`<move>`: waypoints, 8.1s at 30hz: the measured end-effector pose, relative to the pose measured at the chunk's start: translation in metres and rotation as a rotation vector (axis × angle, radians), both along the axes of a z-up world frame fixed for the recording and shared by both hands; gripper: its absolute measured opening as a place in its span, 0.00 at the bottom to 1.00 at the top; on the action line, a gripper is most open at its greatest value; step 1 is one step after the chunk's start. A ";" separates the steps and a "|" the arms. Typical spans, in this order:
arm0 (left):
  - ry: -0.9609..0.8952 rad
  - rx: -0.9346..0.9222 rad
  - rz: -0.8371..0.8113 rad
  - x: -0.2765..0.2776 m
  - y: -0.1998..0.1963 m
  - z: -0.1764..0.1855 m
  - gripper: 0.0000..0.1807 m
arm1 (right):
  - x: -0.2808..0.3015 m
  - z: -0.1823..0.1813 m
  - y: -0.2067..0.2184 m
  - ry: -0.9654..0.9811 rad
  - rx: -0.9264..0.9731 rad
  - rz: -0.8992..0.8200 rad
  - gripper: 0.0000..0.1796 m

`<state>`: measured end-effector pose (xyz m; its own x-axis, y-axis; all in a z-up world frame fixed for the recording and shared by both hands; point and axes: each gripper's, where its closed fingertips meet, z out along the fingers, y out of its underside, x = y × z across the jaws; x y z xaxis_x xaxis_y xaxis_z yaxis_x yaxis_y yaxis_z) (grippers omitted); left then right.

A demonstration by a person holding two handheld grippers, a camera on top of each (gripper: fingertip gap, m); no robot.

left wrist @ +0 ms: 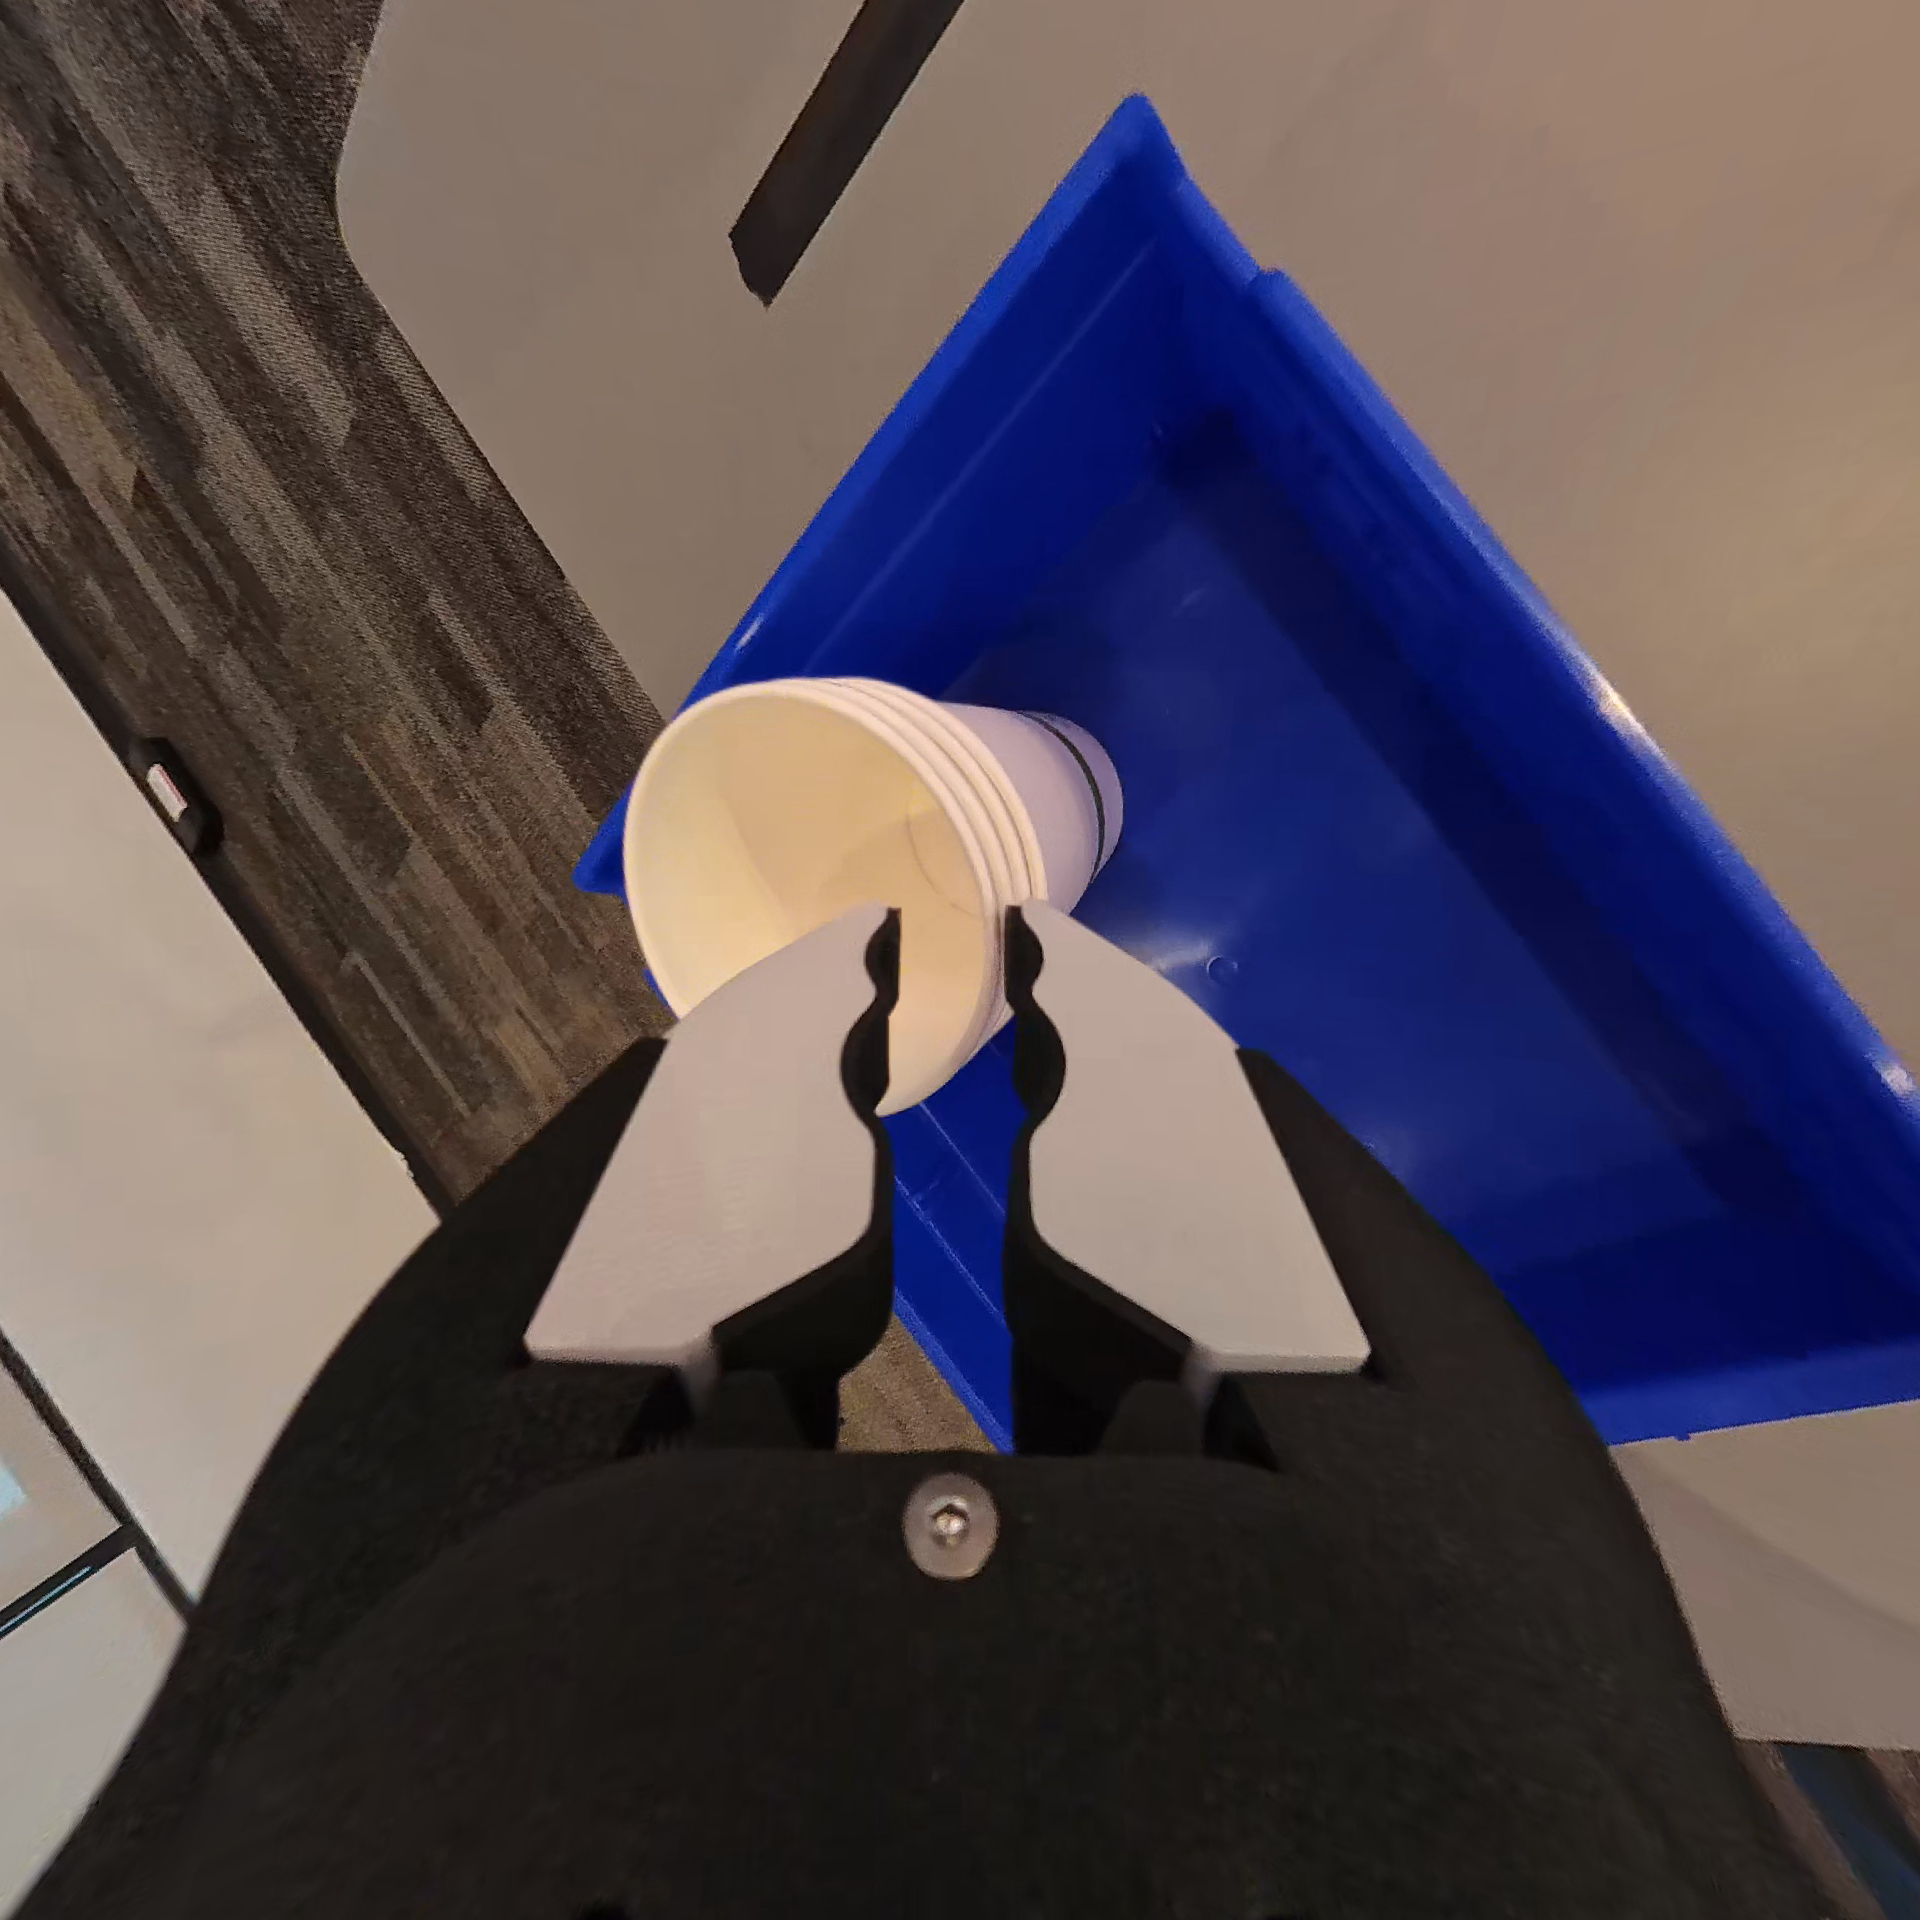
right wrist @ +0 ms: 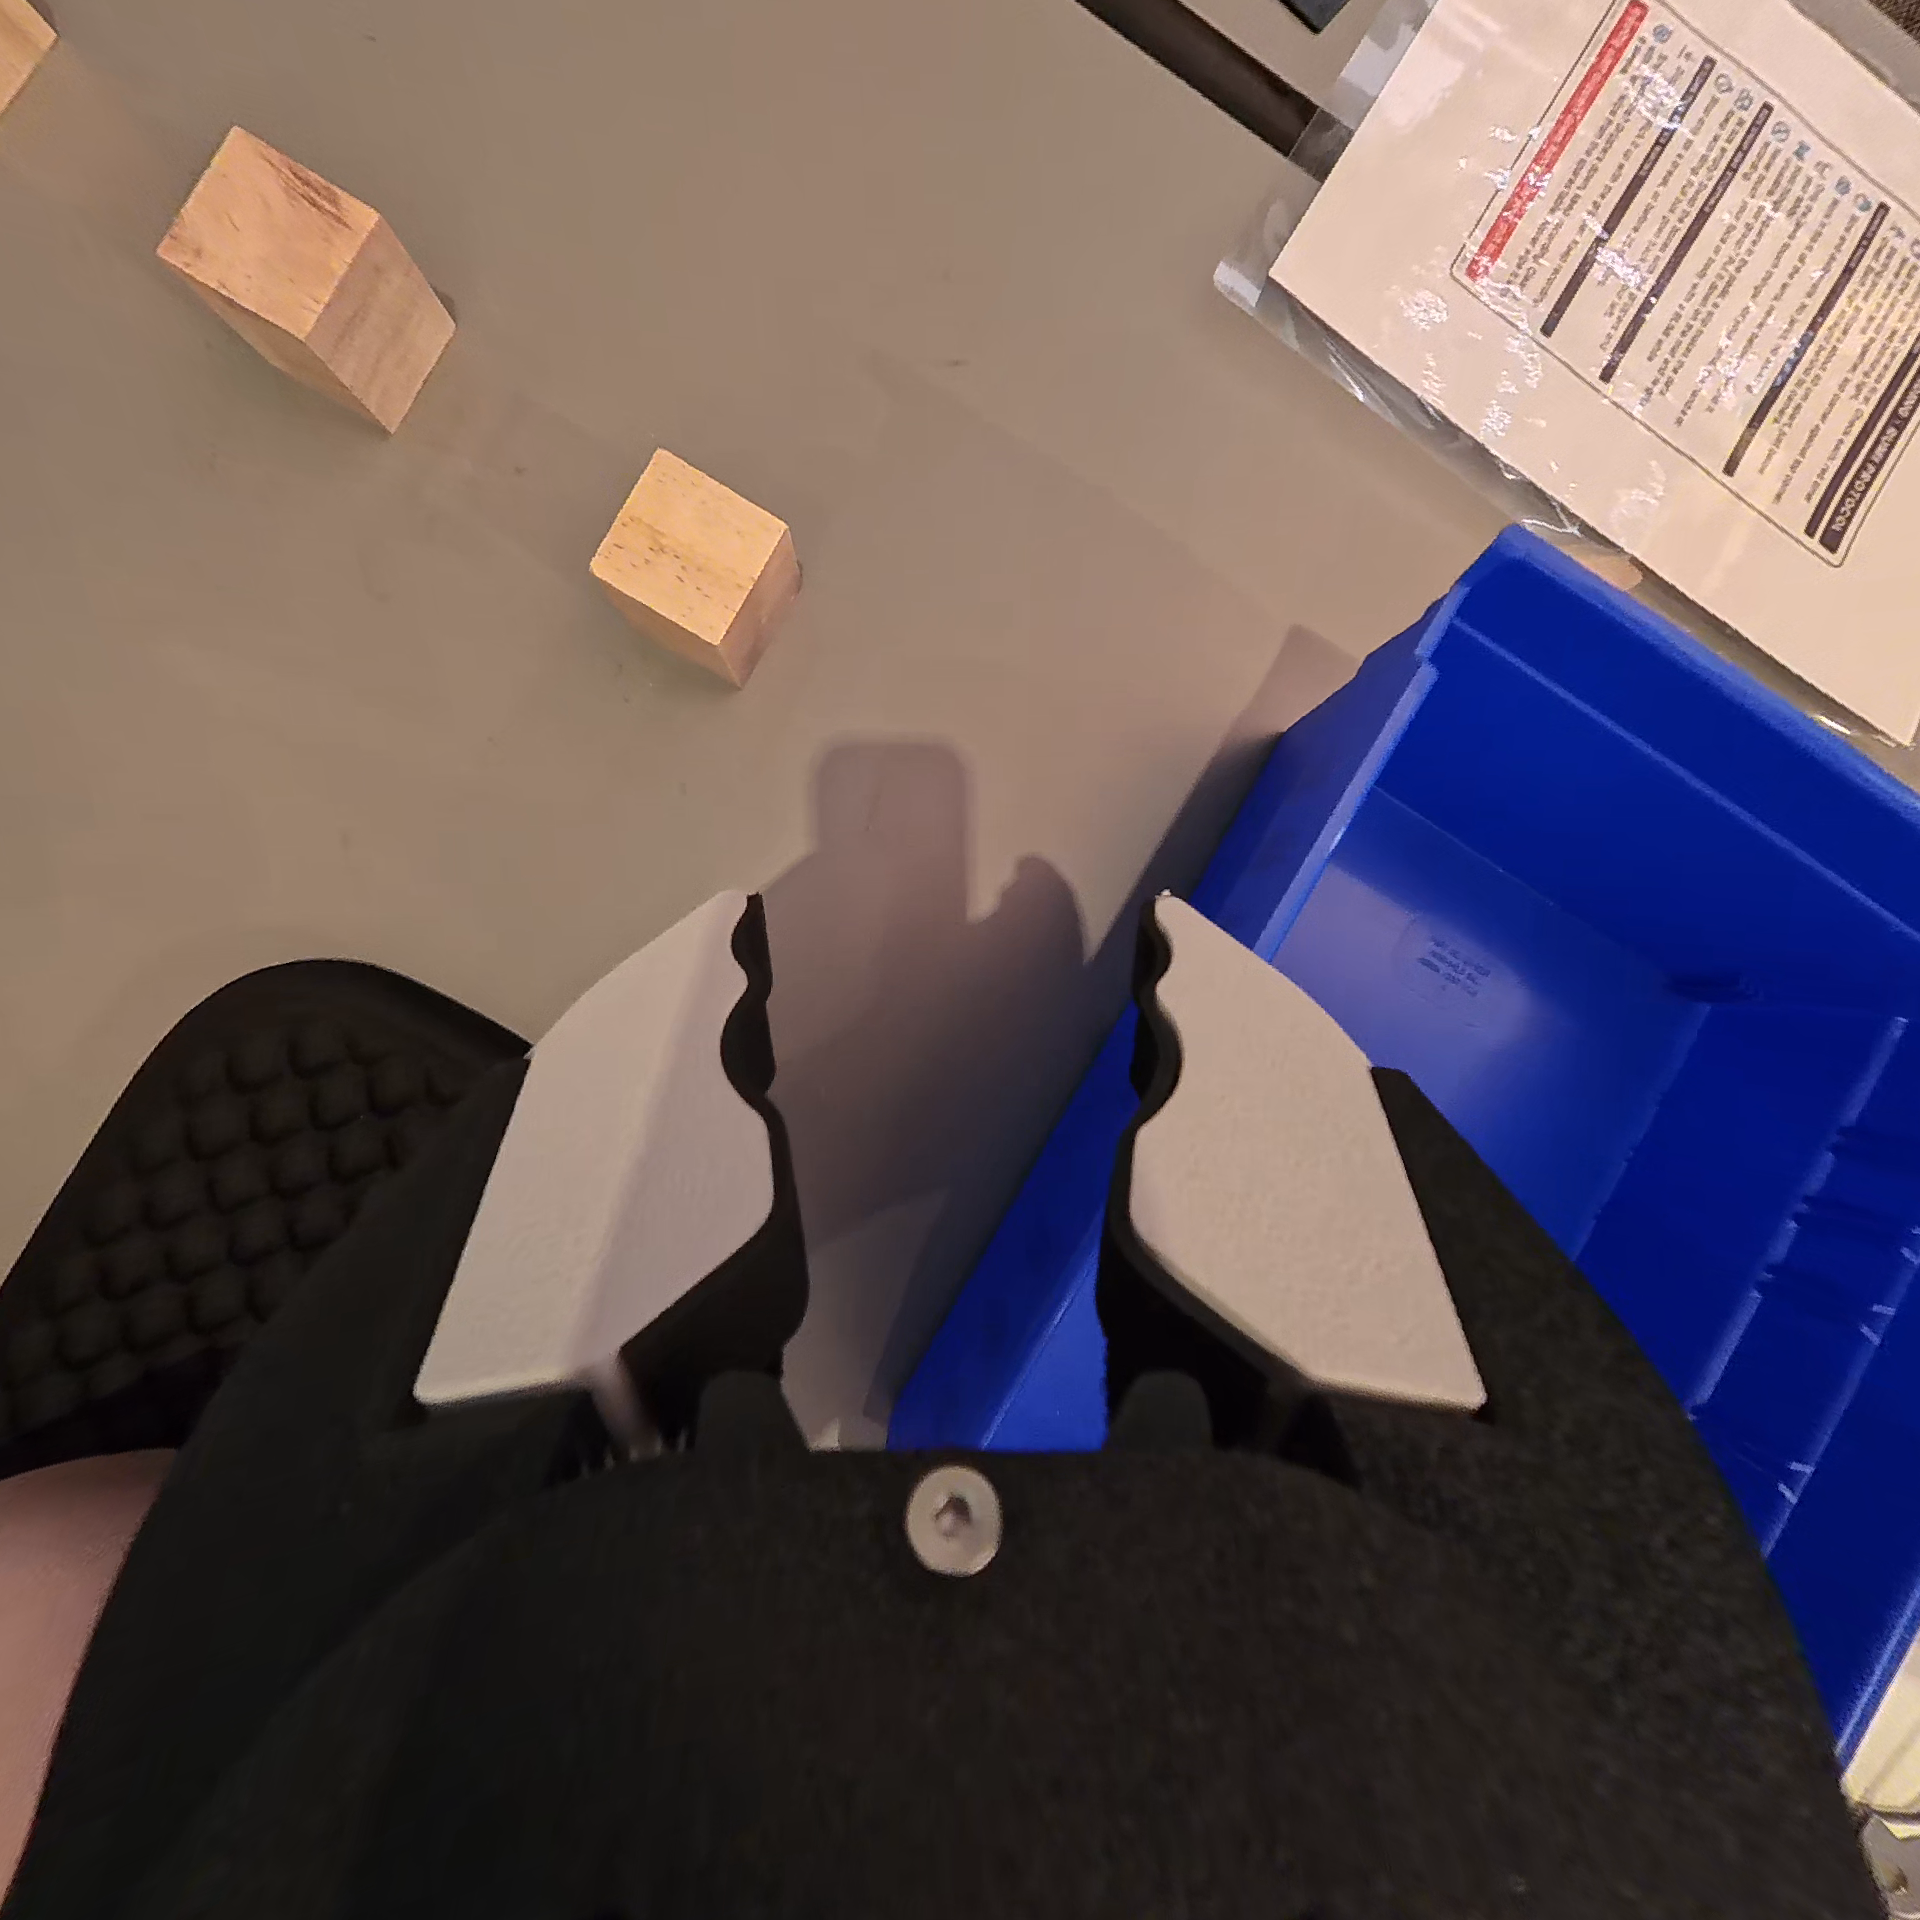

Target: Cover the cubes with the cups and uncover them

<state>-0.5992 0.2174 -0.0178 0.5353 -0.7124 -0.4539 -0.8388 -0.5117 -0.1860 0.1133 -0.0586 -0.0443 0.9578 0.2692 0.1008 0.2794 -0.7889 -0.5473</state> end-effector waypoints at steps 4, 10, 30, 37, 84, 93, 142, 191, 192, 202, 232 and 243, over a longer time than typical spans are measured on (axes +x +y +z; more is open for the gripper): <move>0.000 -0.013 0.012 -0.002 0.001 -0.002 0.11 | 0.000 -0.001 0.000 -0.001 -0.004 0.002 0.37; -0.016 -0.018 0.029 -0.001 0.001 -0.002 0.11 | 0.000 -0.001 0.000 0.000 -0.006 0.001 0.37; -0.054 -0.075 0.052 0.000 -0.007 -0.004 0.02 | 0.000 -0.002 0.001 0.004 -0.005 0.001 0.37; -0.054 -0.058 0.035 0.001 -0.007 0.004 0.02 | -0.001 -0.003 0.001 0.006 -0.011 0.004 0.37; -0.033 0.193 -0.162 0.054 -0.057 0.142 0.01 | -0.010 0.001 0.007 0.027 0.016 0.049 0.37; -0.220 0.226 -0.379 0.144 -0.091 0.167 0.01 | -0.050 0.016 0.025 -0.011 0.055 0.200 0.37; -0.802 0.240 -0.934 0.399 -0.213 0.212 0.02 | -0.286 0.174 0.087 1.164 1.015 0.797 0.42; -1.078 0.170 -1.276 0.373 -0.305 0.180 0.00 | -0.298 0.217 0.005 0.593 1.290 1.086 0.42; -1.085 0.159 -1.278 0.373 -0.306 0.180 0.00 | -0.299 0.216 0.003 0.589 1.286 1.095 0.43; -1.094 0.148 -1.282 0.375 -0.308 0.179 0.00 | -0.300 0.218 0.000 0.561 1.300 1.103 0.44; -1.103 0.202 -1.069 0.394 -0.293 0.170 0.04 | -0.264 0.194 0.010 0.349 1.123 1.077 0.43; -1.067 0.212 -1.120 0.399 -0.307 0.163 0.09 | -0.267 0.196 -0.001 0.375 1.154 1.137 0.43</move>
<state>-0.2004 -0.0893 0.1451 -0.0767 -0.9282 -0.3642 -0.1977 0.3722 -0.9069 -0.1535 -0.0592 0.1522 0.3534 0.7532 0.5548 0.1176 0.5526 -0.8251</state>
